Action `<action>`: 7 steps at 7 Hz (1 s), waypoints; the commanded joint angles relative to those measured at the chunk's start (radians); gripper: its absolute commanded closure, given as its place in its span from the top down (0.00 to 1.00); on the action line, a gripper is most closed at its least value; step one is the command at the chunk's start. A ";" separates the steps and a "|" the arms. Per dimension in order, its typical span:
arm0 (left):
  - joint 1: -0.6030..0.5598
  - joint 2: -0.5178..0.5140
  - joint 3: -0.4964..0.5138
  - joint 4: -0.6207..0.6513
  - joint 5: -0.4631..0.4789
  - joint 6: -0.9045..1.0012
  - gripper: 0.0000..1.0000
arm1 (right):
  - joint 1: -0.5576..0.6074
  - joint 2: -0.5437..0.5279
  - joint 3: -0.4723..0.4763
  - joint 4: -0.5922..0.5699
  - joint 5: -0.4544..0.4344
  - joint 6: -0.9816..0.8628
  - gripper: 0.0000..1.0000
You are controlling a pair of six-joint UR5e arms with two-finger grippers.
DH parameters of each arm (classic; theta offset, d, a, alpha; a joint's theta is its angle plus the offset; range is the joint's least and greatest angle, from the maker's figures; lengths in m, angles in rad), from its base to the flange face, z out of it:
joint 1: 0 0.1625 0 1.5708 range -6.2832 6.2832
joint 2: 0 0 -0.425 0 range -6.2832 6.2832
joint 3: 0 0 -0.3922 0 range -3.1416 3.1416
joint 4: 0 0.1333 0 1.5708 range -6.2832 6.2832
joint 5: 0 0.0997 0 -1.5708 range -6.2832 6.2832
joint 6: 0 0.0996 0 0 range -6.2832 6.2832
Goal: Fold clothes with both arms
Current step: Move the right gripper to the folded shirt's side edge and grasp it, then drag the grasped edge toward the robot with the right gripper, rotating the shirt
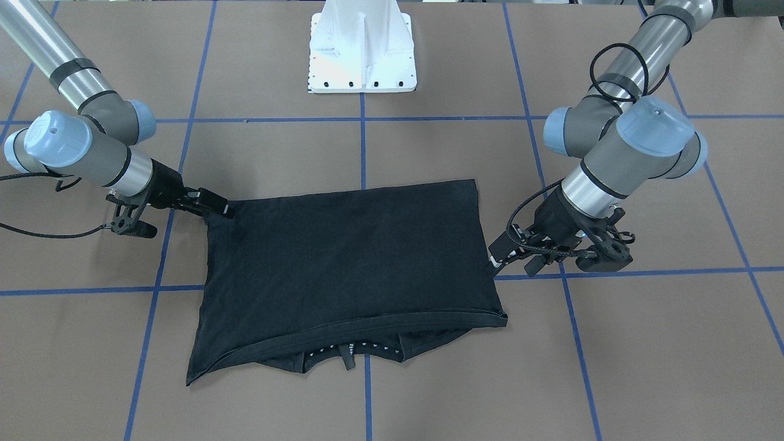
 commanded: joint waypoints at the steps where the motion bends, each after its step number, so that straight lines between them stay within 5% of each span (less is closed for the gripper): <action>1: 0.002 0.001 0.000 0.000 -0.001 -0.001 0.99 | 0.000 0.000 0.003 0.001 -0.004 0.000 0.35; 2: 0.000 0.002 -0.001 0.000 0.000 -0.001 0.99 | -0.002 0.000 0.012 0.002 -0.029 0.000 0.00; 5: 0.000 0.002 -0.001 0.000 0.000 0.001 0.99 | -0.009 0.000 0.046 0.004 0.015 -0.002 0.00; 7: -0.005 0.004 -0.013 0.002 0.000 0.001 0.99 | -0.102 0.000 0.125 -0.001 0.121 0.005 0.00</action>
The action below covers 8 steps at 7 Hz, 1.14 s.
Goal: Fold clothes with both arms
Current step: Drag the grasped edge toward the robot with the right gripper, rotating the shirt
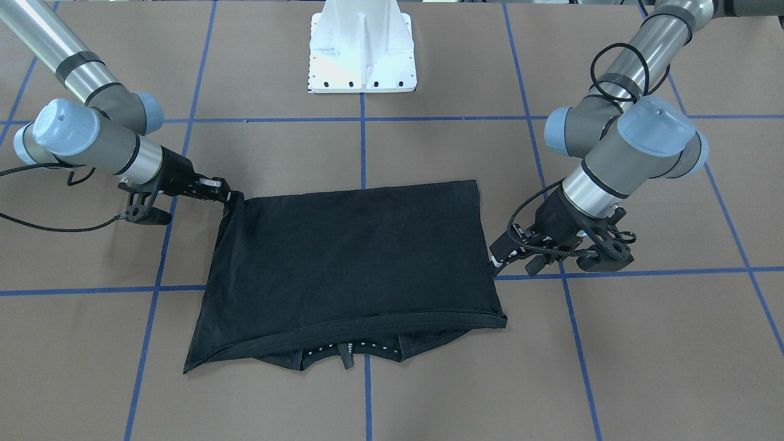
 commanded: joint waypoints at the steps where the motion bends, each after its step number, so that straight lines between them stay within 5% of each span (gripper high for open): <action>1: -0.006 0.009 -0.016 0.001 0.000 0.000 0.99 | -0.101 0.001 0.075 -0.001 0.125 0.014 0.00; 7: -0.001 0.036 -0.061 0.003 -0.011 -0.002 0.99 | -0.354 0.084 0.160 -0.001 0.126 0.138 0.00; 8: 0.000 0.036 -0.064 0.003 -0.011 0.000 0.99 | -0.359 0.099 0.161 0.000 0.118 0.251 0.99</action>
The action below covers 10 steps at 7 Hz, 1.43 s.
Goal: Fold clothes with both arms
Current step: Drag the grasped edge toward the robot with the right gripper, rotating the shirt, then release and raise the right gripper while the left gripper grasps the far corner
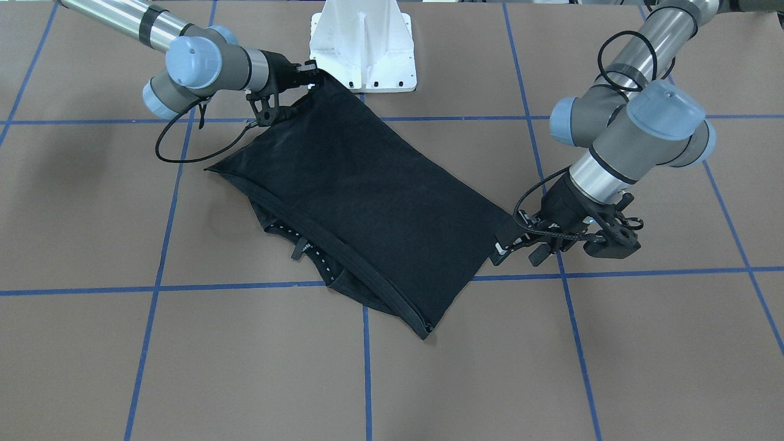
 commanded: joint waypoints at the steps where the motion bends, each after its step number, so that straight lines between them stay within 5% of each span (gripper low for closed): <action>1: 0.005 -0.002 -0.003 0.000 -0.003 0.003 0.99 | -0.013 0.026 0.014 0.004 -0.006 0.167 1.00; 6: 0.051 0.116 -0.047 -0.002 -0.003 0.000 0.99 | 0.307 0.019 0.034 0.007 -0.055 0.145 1.00; 10: 0.143 0.200 -0.051 -0.002 0.014 -0.033 0.99 | 0.369 0.017 0.029 0.010 -0.069 0.137 1.00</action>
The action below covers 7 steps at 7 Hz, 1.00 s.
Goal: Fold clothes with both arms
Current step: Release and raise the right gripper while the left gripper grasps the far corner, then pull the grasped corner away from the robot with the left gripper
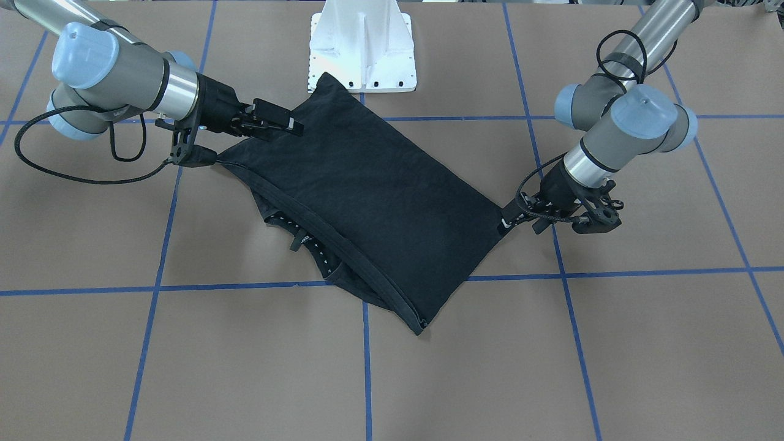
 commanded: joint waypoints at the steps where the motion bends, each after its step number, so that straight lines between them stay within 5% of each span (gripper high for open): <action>1: 0.031 0.018 0.000 0.000 0.003 -0.006 0.99 | 0.014 -0.001 -0.001 -0.001 -0.001 -0.001 1.00; 3: 0.061 0.015 0.005 0.000 0.003 -0.030 0.95 | 0.032 -0.001 -0.001 -0.012 0.007 0.002 1.00; 4: 0.070 0.015 0.004 0.000 0.003 -0.032 0.86 | 0.038 -0.002 -0.001 -0.014 0.010 0.002 1.00; 5: 0.074 0.015 0.007 0.000 0.003 -0.032 0.68 | 0.040 -0.002 -0.001 -0.014 0.012 0.002 1.00; 7: 0.075 0.012 0.010 0.000 0.000 -0.032 0.12 | 0.041 -0.002 0.000 -0.014 0.012 0.002 1.00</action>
